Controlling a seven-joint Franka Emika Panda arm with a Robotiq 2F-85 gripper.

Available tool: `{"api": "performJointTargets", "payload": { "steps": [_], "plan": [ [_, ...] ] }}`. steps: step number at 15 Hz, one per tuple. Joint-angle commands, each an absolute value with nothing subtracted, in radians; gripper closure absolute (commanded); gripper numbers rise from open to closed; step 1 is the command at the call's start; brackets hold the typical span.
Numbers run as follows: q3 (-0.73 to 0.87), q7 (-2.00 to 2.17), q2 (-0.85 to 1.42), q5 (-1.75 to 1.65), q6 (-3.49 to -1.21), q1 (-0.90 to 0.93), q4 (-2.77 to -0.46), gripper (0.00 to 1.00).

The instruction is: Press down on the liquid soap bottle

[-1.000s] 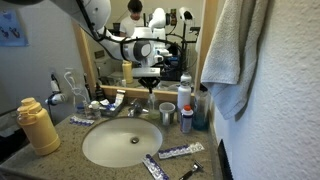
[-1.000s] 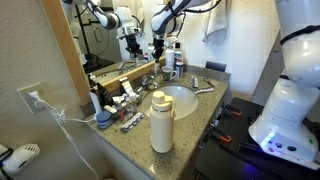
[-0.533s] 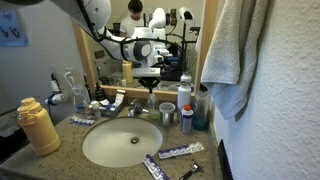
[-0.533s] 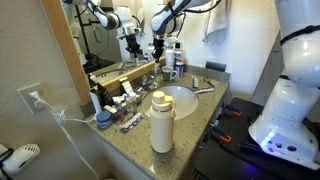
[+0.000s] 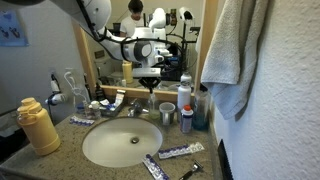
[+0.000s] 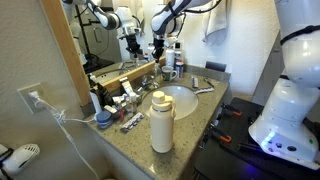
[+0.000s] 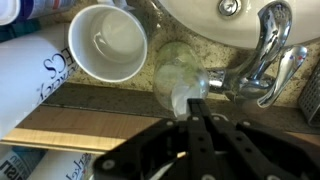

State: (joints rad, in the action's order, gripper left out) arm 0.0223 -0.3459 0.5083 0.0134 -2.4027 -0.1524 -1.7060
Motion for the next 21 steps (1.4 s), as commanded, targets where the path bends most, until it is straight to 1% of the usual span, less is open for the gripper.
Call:
{"api": "performJointTargets", "payload": {
  "steps": [1, 6, 7, 21],
  "plan": [
    [0.019, -0.328, 0.553, 0.009, -2.418, -0.157, -1.732, 1.00],
    [0.014, -0.333, 0.552, 0.017, -2.413, -0.160, -1.729, 1.00],
    [0.015, -0.342, 0.508, 0.009, -2.400, -0.159, -1.704, 0.99],
    [0.011, -0.339, 0.522, 0.022, -2.395, -0.168, -1.686, 1.00]
  ]
}}
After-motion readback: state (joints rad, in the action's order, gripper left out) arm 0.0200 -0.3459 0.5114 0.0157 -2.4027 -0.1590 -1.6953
